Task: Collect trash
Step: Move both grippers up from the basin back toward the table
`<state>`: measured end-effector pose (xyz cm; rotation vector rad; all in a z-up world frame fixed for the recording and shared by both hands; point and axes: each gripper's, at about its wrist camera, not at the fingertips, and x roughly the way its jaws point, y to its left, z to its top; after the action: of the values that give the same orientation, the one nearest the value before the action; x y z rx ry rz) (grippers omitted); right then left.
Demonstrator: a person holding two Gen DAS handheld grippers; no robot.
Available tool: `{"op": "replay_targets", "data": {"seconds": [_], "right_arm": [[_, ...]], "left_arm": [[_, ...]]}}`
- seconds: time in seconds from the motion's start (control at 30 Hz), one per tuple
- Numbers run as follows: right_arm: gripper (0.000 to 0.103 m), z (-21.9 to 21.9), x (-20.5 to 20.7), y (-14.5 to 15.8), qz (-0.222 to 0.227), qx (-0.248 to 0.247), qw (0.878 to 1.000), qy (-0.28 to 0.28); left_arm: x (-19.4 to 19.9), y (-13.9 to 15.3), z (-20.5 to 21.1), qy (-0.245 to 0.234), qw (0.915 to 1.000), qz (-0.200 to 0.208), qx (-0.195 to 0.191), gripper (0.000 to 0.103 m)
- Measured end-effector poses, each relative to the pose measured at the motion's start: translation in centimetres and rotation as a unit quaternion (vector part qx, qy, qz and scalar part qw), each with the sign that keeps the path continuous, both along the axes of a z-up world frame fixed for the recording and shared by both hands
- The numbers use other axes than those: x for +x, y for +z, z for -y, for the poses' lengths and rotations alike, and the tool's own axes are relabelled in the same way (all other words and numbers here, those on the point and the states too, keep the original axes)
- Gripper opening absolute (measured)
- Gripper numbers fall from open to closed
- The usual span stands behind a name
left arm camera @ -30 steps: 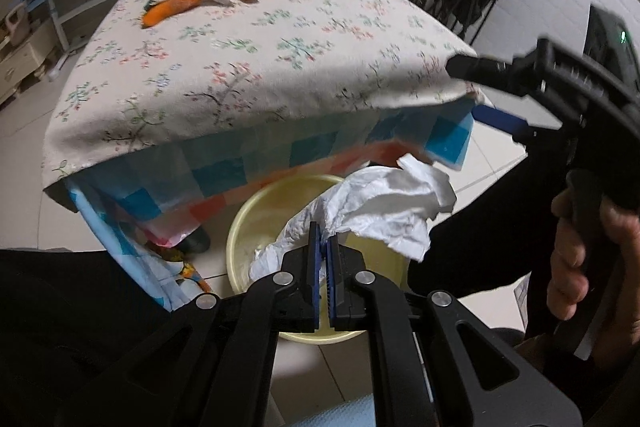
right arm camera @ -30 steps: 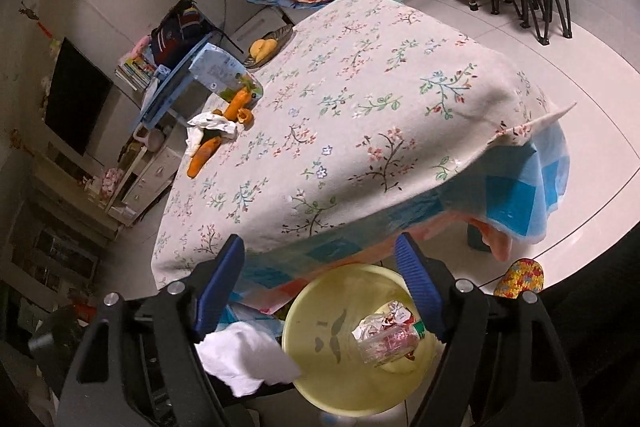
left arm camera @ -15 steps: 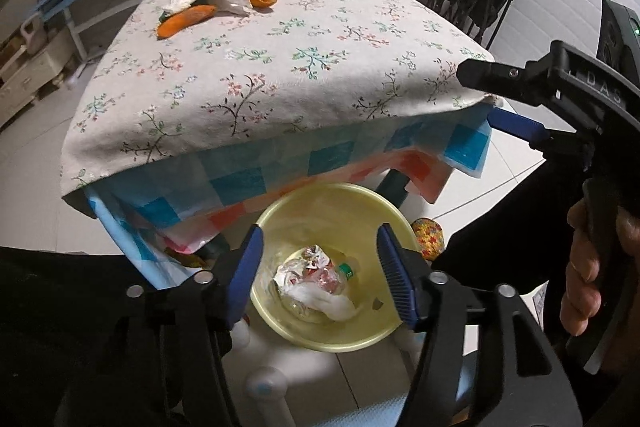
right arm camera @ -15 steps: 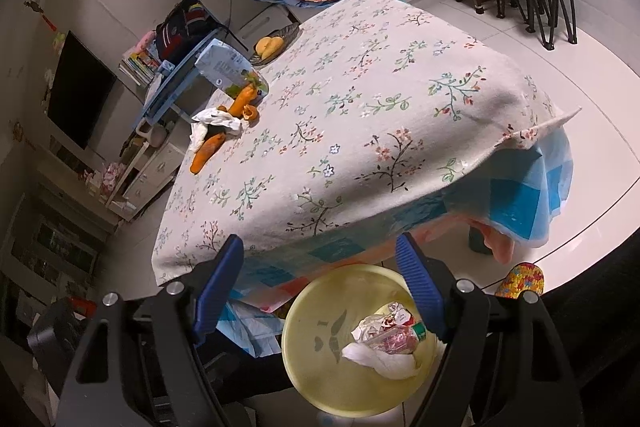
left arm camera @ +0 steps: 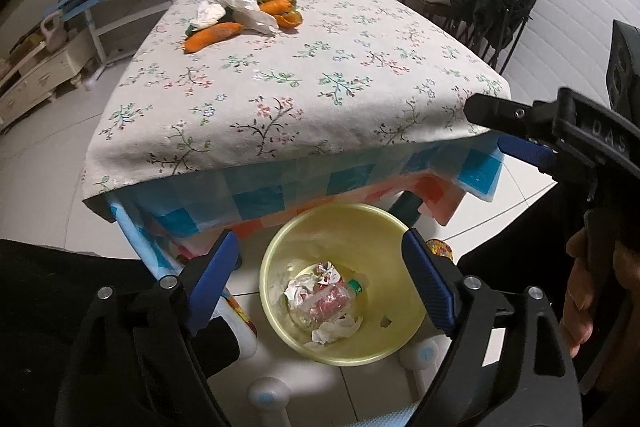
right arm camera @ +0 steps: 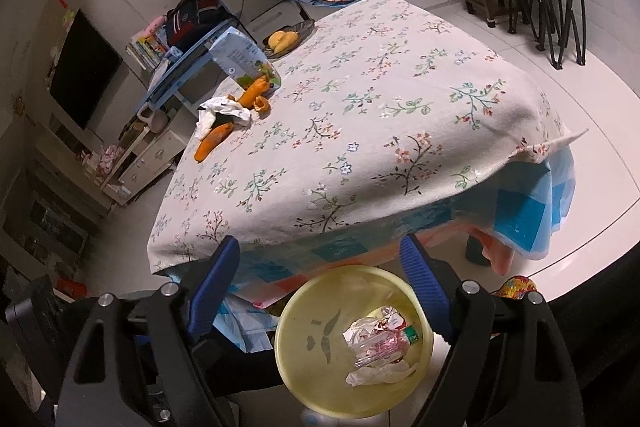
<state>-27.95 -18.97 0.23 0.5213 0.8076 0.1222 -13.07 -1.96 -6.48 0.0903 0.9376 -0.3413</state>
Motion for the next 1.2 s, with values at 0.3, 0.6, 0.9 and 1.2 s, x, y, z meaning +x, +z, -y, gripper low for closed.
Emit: {"op": "replay_targets", "data": {"seconds": [0.3, 0.6, 0.9, 1.2], "right_arm": [[0.08, -0.8, 0.2, 0.3, 0.006, -0.017, 1.0, 0.01], [0.081, -1.8, 0.2, 0.6, 0.012, -0.032, 0.999, 0.021], [0.083, -2.9, 0.8, 1.5, 0.028, -0.045, 0.998, 0.035], [0.084, -3.4, 1.7, 1.7, 0.031, -0.052, 0.997, 0.045]], "left_arm": [[0.2, 0.5, -0.9, 0.024, 0.9996, 0.01, -0.012, 0.088], [0.3, 0.9, -1.3, 0.039, 0.9989, 0.017, -0.019, 0.091], [1.1, 2.2, -2.2, 0.057, 0.9974, 0.035, -0.028, 0.094], [3.3, 3.2, -3.7, 0.086, 0.9945, 0.043, -0.041, 0.095]]}}
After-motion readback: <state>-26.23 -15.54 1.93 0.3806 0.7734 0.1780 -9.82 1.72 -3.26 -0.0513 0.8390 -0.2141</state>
